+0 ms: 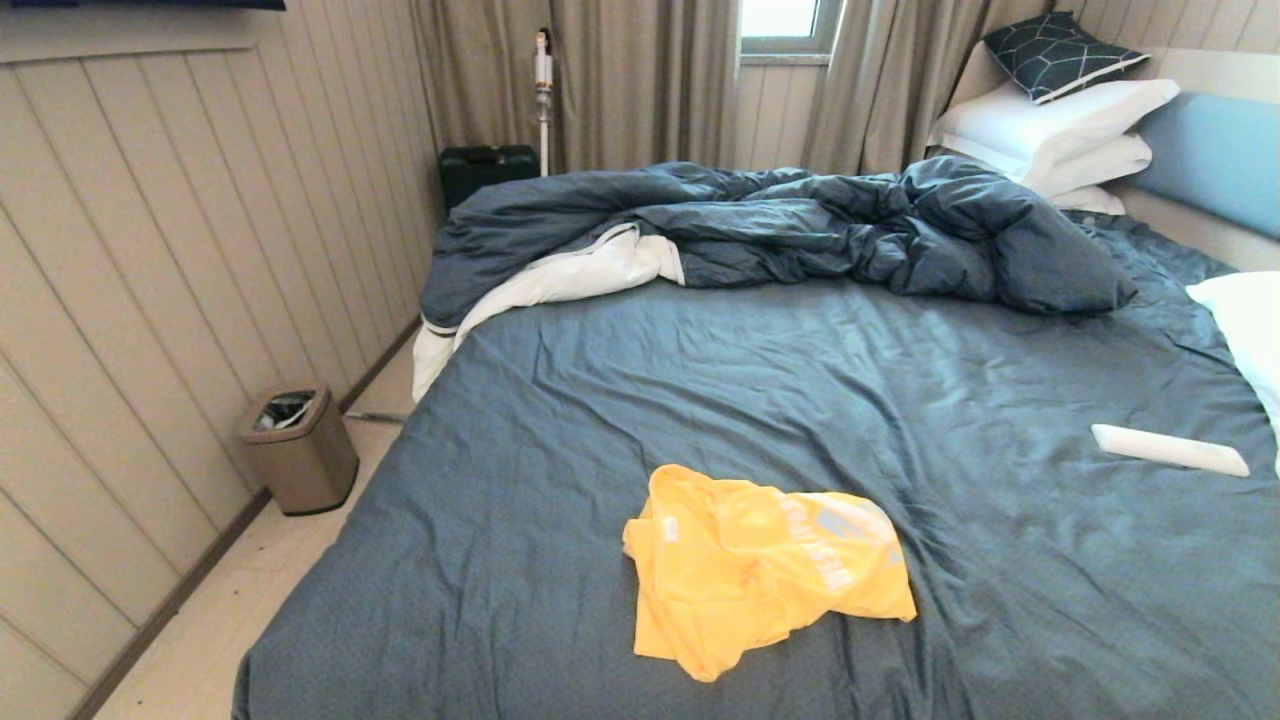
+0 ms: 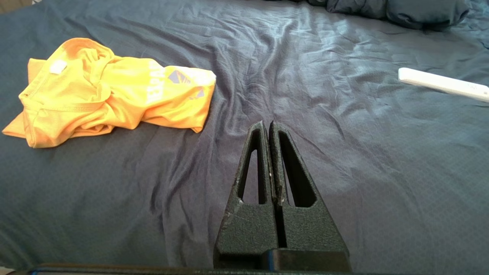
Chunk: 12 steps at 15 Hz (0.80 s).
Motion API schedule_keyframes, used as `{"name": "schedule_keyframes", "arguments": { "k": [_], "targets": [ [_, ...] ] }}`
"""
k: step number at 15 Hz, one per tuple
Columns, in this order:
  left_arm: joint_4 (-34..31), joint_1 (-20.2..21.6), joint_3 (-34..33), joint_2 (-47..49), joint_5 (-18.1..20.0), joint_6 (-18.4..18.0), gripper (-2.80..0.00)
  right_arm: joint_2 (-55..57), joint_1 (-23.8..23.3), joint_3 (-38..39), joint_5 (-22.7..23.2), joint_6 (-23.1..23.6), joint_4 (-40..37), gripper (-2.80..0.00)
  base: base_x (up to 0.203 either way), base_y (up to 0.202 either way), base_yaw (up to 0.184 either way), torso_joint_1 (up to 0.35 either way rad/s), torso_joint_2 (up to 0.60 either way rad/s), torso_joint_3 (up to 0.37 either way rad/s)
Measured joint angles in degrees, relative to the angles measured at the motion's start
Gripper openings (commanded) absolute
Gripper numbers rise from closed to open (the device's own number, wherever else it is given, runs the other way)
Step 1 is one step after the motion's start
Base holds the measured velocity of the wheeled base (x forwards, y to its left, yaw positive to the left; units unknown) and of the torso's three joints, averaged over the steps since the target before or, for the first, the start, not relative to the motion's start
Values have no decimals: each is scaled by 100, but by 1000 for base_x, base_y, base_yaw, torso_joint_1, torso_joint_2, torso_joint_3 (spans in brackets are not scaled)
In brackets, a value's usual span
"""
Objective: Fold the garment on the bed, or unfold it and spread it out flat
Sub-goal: Unford the yellow T-shirt
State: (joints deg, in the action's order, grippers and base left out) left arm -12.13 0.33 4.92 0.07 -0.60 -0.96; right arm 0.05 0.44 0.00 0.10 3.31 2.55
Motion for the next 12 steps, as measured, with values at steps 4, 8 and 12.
{"name": "schedule_keyframes", "arguments": {
  "k": [4,8,12],
  "targets": [
    [10,-2,0,2,-2,9,-280,-2,5,0,-30,-53,-1,-280,0,0,0,0,0,0],
    [12,0,-2,2,20,-41,-280,124,0,-96,10,7,-430,-280,0,0,0,0,0,0],
    [1,-2,2,1,20,-58,-280,1319,38,-1419,126,-219,-1150,-280,0,0,0,0,0,0]
  ]
}}
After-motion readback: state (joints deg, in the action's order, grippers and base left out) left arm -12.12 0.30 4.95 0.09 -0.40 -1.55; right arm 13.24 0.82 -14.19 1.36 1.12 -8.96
